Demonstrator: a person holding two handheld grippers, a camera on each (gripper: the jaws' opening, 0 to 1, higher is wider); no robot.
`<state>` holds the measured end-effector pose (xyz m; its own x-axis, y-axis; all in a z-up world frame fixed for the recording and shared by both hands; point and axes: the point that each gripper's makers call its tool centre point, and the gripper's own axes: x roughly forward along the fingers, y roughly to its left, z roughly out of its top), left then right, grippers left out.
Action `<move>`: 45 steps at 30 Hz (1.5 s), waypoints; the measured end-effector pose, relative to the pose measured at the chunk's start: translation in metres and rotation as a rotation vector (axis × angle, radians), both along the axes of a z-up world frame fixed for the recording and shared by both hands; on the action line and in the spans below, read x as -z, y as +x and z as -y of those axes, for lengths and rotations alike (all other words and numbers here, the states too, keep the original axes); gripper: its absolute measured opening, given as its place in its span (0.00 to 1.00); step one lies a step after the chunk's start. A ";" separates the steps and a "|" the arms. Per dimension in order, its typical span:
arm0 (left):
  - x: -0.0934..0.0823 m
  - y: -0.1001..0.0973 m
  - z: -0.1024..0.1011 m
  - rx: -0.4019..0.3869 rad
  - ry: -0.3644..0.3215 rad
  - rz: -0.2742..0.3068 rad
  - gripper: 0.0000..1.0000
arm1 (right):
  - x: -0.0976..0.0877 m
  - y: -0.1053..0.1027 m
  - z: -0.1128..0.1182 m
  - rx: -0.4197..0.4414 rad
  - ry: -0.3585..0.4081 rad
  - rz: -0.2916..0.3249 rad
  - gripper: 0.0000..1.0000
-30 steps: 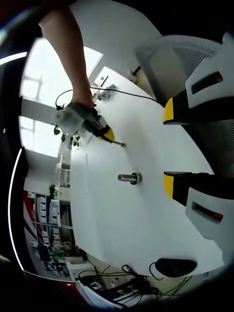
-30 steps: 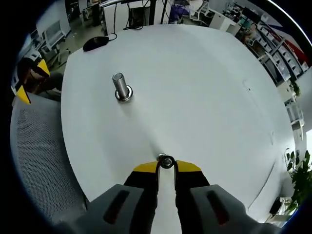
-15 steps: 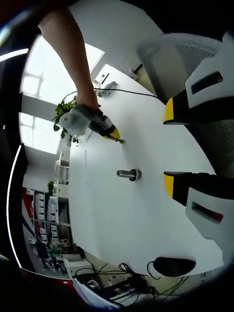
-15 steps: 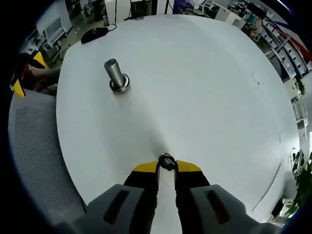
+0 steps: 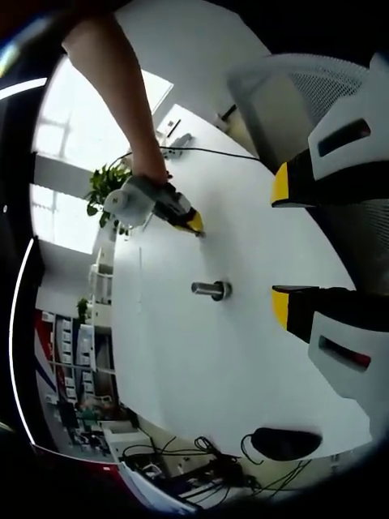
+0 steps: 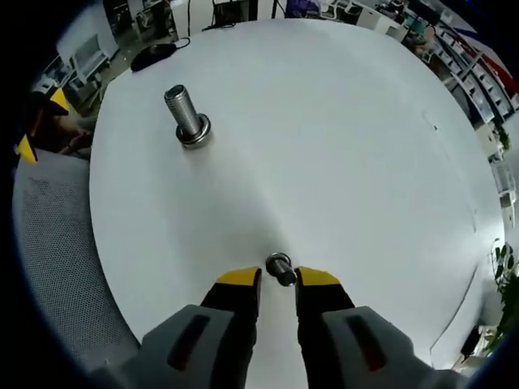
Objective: Place the washer onto the threaded stud by aligning its center hole with the stud, sliding it down to the base, and recovering from edge contact or off-axis alignment until the washer reaches the visible bottom stop.
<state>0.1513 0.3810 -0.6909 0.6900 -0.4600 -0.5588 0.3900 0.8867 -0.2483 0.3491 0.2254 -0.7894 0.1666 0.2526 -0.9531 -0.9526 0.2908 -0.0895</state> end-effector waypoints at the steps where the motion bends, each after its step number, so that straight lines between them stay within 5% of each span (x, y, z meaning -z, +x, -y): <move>1: 0.000 0.000 0.000 0.000 0.002 0.000 0.37 | -0.001 -0.001 0.001 0.004 0.005 0.000 0.21; 10: -0.002 -0.003 0.003 0.008 0.010 0.005 0.37 | -0.016 -0.004 0.014 0.021 0.049 0.041 0.23; 30: -0.022 0.007 0.007 0.032 0.026 0.056 0.37 | -0.076 -0.024 0.031 0.303 0.367 0.151 0.23; 45: -0.024 0.014 0.014 0.040 0.025 0.059 0.37 | -0.085 -0.053 0.072 0.462 0.473 0.179 0.24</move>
<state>0.1650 0.3673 -0.6669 0.7034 -0.4745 -0.5293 0.4387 0.8757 -0.2020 0.2962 0.1530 -0.7040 0.5020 0.5004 -0.7055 -0.7041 0.7101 0.0027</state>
